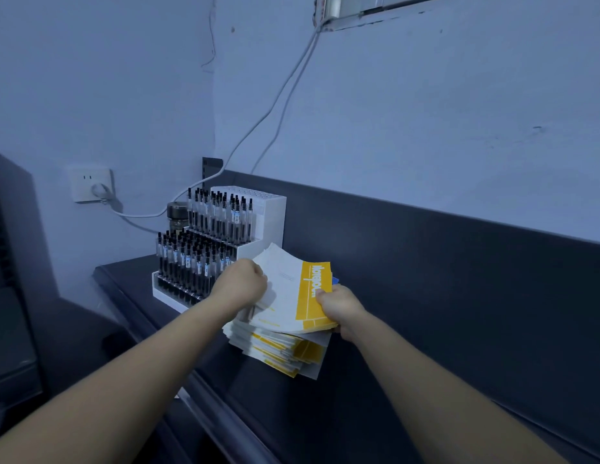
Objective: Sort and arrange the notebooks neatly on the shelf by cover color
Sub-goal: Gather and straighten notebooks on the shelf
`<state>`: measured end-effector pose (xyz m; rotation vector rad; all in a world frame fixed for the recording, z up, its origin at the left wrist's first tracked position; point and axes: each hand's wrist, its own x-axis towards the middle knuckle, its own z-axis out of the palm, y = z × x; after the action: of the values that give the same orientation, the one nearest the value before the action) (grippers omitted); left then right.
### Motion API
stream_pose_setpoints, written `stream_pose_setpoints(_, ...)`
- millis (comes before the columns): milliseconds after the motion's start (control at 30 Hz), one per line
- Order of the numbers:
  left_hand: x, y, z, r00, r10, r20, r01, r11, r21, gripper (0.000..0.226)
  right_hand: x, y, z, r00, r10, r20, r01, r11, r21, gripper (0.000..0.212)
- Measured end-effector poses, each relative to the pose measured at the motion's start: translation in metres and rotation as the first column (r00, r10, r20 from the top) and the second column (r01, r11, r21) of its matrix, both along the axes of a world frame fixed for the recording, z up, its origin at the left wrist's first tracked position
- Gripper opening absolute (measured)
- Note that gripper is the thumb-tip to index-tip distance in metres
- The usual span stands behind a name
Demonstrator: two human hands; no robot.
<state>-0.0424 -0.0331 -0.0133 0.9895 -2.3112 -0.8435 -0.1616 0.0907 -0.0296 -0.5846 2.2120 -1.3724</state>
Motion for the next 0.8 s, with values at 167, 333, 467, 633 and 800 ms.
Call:
stream_pose_setpoints(167, 0.001, -0.005, 0.006, 0.991, -0.055, -0.119, 0.082, 0.969, 0.234, 0.014, -0.005, -0.004, 0.000, 0.999, -0.034, 0.004, 0.034, 0.999, 0.021, 0.035)
stream_pose_setpoints(333, -0.001, -0.003, 0.011, 0.983, -0.073, -0.171, 0.124, 0.942, 0.310, 0.008, -0.020, -0.009, -0.003, 0.994, -0.063, 0.086, 0.064, 0.998, -0.008, 0.036)
stream_pose_setpoints(467, -0.003, 0.004, 0.014, 0.986, -0.105, -0.132, 0.133, 0.964, 0.231, 0.013, -0.021, -0.005, 0.002, 0.980, -0.043, 0.195, 0.063, 0.994, -0.094, 0.030)
stream_pose_setpoints(633, -0.009, 0.009, 0.012, 0.991, -0.051, -0.125, 0.068, 0.988, 0.138, 0.055, -0.026, -0.004, 0.005, 0.963, -0.031, 0.268, 0.069, 0.989, -0.131, 0.034)
stream_pose_setpoints(800, -0.010, 0.006, 0.010, 0.999, -0.035, 0.041, 0.029, 0.991, 0.132, 0.027, -0.021, -0.008, -0.001, 0.968, -0.037, 0.247, 0.054, 0.996, -0.066, 0.028)
